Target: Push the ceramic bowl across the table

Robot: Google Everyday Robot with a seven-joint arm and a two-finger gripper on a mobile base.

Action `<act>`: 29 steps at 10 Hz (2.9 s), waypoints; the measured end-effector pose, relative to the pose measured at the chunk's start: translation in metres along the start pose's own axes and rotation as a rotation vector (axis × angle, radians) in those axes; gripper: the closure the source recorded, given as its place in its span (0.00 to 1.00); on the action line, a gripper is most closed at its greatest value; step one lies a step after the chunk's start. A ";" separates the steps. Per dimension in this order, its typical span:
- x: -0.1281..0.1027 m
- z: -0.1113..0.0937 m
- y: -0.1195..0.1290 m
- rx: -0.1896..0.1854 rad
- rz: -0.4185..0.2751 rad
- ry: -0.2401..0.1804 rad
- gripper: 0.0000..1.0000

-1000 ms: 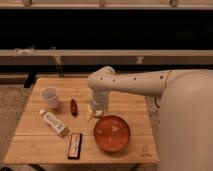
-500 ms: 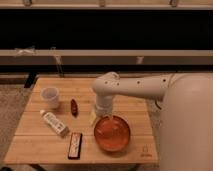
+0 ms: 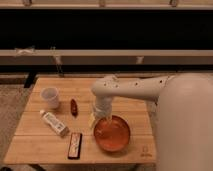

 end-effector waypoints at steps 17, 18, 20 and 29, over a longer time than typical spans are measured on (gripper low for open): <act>-0.059 -0.006 -0.055 0.003 0.038 -0.128 0.28; -0.068 -0.009 -0.057 0.005 0.031 -0.142 0.28; -0.087 -0.016 -0.063 0.010 0.021 -0.170 0.28; -0.166 -0.043 -0.062 0.054 -0.081 -0.242 0.28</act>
